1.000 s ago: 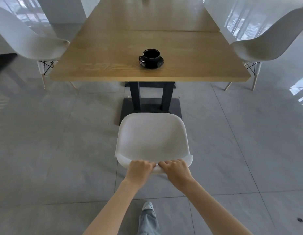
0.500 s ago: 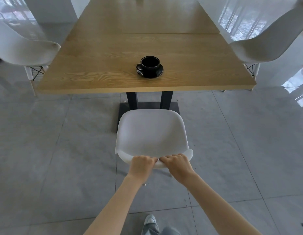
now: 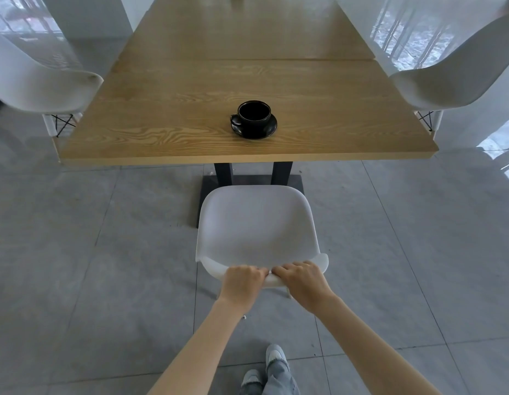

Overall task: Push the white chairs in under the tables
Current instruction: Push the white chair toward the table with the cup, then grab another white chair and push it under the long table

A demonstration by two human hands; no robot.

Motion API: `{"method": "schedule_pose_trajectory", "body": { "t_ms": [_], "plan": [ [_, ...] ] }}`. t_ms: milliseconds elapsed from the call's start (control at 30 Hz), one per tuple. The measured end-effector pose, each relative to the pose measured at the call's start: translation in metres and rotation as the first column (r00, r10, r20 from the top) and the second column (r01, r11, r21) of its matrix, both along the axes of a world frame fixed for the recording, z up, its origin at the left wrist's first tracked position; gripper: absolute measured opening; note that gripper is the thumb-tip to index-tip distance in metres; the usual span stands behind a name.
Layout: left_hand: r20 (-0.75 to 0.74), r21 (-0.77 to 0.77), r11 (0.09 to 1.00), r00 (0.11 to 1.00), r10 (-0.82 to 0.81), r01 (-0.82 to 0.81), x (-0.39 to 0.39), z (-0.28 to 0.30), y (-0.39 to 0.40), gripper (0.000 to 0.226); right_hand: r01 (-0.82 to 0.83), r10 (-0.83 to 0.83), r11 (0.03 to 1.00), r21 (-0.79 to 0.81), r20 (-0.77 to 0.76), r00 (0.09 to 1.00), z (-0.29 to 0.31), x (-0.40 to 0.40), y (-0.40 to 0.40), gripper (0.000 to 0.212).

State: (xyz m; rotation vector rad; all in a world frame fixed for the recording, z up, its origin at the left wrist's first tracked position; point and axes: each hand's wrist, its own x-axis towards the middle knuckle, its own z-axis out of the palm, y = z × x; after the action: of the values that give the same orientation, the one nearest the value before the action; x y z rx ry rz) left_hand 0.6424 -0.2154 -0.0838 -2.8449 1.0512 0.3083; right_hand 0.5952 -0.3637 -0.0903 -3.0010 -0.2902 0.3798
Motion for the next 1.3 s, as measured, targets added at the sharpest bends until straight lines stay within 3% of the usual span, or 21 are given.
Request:
{"method": "schedule_pose_trajectory", "body": {
  "t_ms": [167, 433, 600, 700, 800, 867, 1000, 1100, 1300],
  "plan": [
    [-0.085, 0.055, 0.998, 0.996, 0.02, -0.016, -0.011, 0.003, 0.003, 0.021, 0.038, -0.036, 0.999, 0.02, -0.065, 0.997, 0.004, -0.004, 0.005, 0.024],
    [-0.19, -0.094, 0.994, 0.981, 0.034, -0.052, -0.019, 0.001, 0.014, 0.021, 0.047, -0.033, 0.997, 0.056, -0.219, 0.975, 0.01, -0.004, 0.006, 0.028],
    [-0.239, -0.156, 0.979, 0.967, 0.088, -0.128, -0.017, 0.009, 0.015, 0.033, 0.099, -0.035, 0.988, 0.116, -0.457, 0.889, 0.027, 0.013, 0.006, 0.061],
    [-0.315, -0.28, 0.932, 0.94, 0.135, -0.228, -0.013, 0.024, 0.024, 0.043, 0.143, -0.005, 0.965, 0.22, -0.532, 0.846, 0.044, 0.029, 0.012, 0.065],
    [-0.484, -0.471, 0.737, 0.84, 0.244, -0.485, -0.006, 0.045, 0.042, 0.045, 0.145, 0.024, 0.93, 0.337, -0.45, 0.893, 0.069, 0.052, 0.022, 0.052],
    [-0.505, -0.554, 0.578, 0.794, 0.339, -0.599, 0.003, 0.061, 0.058, 0.044, 0.144, 0.036, 0.882, 0.449, -0.369, 0.929, 0.089, 0.065, 0.036, 0.044],
    [-0.486, -0.738, 0.203, 0.715, 0.503, -0.644, 0.024, 0.097, 0.094, 0.045, 0.048, 0.082, 0.78, 0.624, -0.178, 0.981, 0.135, 0.084, 0.081, 0.039],
    [-0.522, -0.783, -0.045, 0.618, 0.588, -0.62, 0.038, 0.122, 0.13, 0.039, -0.036, 0.141, 0.706, 0.708, -0.091, 0.986, 0.166, 0.096, 0.125, 0.038],
    [-0.58, -0.774, -0.265, 0.475, 0.662, -0.575, 0.056, 0.156, 0.22, 0.038, -0.211, 0.244, 0.576, 0.79, 0.08, 0.966, 0.204, 0.127, 0.224, 0.039]
  ]
}}
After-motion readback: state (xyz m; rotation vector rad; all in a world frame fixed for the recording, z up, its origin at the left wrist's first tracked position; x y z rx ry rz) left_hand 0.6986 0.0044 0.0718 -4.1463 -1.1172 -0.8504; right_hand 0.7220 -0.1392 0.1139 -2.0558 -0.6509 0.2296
